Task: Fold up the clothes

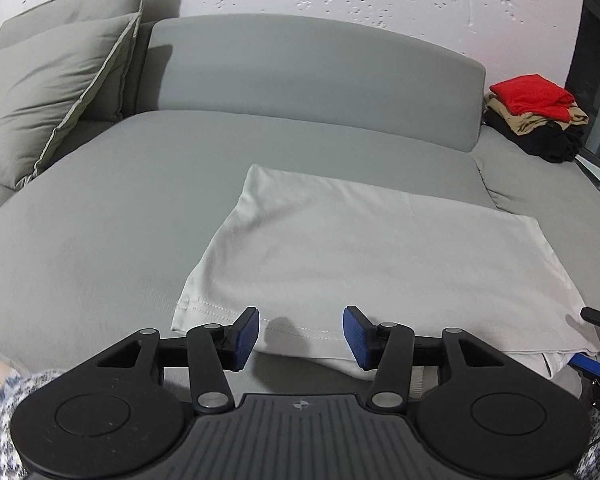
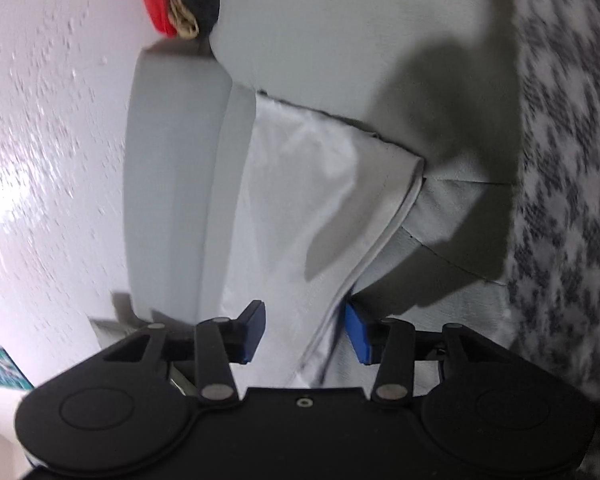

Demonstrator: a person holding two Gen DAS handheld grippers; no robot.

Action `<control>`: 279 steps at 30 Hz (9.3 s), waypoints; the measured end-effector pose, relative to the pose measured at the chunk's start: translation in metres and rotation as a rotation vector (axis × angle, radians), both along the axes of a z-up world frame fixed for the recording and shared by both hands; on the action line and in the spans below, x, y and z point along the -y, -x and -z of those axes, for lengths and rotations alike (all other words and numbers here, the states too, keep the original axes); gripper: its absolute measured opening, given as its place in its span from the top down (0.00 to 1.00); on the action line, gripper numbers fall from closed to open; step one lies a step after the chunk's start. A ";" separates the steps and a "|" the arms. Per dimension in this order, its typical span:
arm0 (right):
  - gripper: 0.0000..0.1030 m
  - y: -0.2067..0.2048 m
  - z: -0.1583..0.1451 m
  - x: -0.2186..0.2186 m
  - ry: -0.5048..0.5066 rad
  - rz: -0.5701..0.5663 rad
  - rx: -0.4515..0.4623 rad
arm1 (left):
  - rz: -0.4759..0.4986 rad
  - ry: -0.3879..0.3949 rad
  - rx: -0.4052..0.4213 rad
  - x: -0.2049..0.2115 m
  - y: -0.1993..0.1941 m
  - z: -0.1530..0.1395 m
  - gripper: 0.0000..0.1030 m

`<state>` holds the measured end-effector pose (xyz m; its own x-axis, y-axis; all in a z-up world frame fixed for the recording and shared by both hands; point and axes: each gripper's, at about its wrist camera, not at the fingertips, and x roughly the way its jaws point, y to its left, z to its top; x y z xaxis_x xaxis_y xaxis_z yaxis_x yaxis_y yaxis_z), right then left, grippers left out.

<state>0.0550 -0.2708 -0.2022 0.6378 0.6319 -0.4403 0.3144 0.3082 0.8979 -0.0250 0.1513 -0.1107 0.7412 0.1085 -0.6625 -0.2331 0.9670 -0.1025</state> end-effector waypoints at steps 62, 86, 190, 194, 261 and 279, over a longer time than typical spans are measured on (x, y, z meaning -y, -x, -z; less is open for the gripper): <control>0.96 -0.020 -0.075 -0.414 1.325 -0.884 0.672 | -0.335 0.368 0.076 -0.151 0.019 0.015 0.60; 0.96 -0.046 -0.128 -0.386 0.914 -0.765 0.453 | -0.359 0.400 0.090 -0.155 0.024 0.018 0.60; 0.44 -0.048 -0.091 -0.149 0.634 -0.386 0.386 | -0.161 0.028 -0.035 -0.065 -0.030 -0.031 0.38; 0.41 -0.020 -0.104 -0.160 0.664 -0.461 0.450 | -0.071 -0.058 -0.028 -0.039 -0.012 -0.032 0.41; 0.64 -0.162 -0.016 -0.188 0.180 -0.473 0.045 | 0.155 0.710 -0.212 -0.159 -0.178 0.046 0.40; 0.96 -0.083 -0.117 -0.210 0.591 -0.447 0.490 | 0.134 -0.033 0.095 -0.030 -0.097 -0.068 0.94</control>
